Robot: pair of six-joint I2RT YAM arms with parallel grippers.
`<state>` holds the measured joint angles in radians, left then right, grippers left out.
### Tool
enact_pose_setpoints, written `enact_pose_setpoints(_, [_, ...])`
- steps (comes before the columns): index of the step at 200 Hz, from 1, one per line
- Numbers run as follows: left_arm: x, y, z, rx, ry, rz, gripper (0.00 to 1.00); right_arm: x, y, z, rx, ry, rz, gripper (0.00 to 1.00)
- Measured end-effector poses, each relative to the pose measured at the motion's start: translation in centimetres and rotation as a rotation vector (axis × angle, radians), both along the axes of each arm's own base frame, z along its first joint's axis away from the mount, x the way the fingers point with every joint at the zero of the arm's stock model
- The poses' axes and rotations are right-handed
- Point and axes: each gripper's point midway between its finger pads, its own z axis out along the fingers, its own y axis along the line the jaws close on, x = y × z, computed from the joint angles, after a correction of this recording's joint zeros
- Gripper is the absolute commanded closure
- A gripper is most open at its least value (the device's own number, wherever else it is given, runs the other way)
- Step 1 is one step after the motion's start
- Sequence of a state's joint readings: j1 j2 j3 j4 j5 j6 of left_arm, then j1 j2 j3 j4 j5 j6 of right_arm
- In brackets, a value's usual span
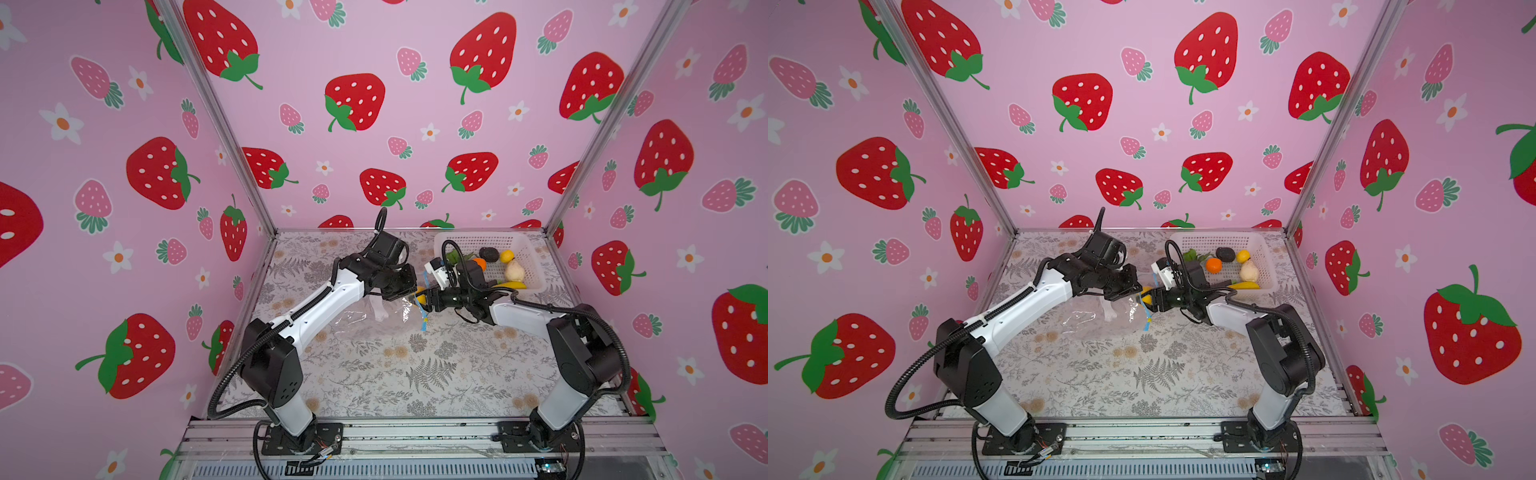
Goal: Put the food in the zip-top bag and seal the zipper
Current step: 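Lower the fruit into the bag mouth held by the left gripper, then open the right gripper, release the fruit, and move back to the basket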
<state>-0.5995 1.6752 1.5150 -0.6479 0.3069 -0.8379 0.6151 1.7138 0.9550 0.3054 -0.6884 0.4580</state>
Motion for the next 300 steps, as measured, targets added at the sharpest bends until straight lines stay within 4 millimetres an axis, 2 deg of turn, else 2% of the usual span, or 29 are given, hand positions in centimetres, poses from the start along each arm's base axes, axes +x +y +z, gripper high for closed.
enact_pose_setpoints(71, [0.0,0.0,0.0,0.000,0.000,0.000,1.00,0.1,-0.1,-0.2,-0.012,-0.004,-0.005,0.26])
enact_pose_setpoints(144, [0.0,0.1,-0.1,0.002,0.002,0.001,1.00,0.2,-0.3,-0.5,-0.028,-0.004,-0.017,0.28])
enact_pose_setpoints(166, [-0.1,0.3,-0.7,0.009,0.013,0.004,1.00,0.3,-0.7,-0.7,-0.046,-0.005,-0.029,0.29])
enact_pose_setpoints(187, [-0.2,0.6,-1.3,0.017,0.025,0.008,1.00,0.6,-1.3,-0.1,-0.057,-0.024,-0.047,0.31])
enact_pose_setpoints(209, [-0.3,1.0,-1.6,0.021,0.030,0.014,1.00,1.0,-2.4,1.0,-0.076,-0.052,-0.079,0.33])
enact_pose_setpoints(235, [-0.3,1.3,-1.6,0.018,0.026,0.021,1.00,2.3,-4.6,2.4,-0.121,-0.094,-0.153,0.34])
enact_pose_setpoints(271, [-0.1,1.3,-1.3,0.011,0.017,0.024,1.00,5.6,-8.1,4.2,-0.222,-0.162,-0.299,0.37])
enact_pose_setpoints(300, [0.0,1.2,-1.2,0.002,0.013,0.020,1.00,8.6,-10.9,4.8,-0.301,-0.188,-0.411,0.38])
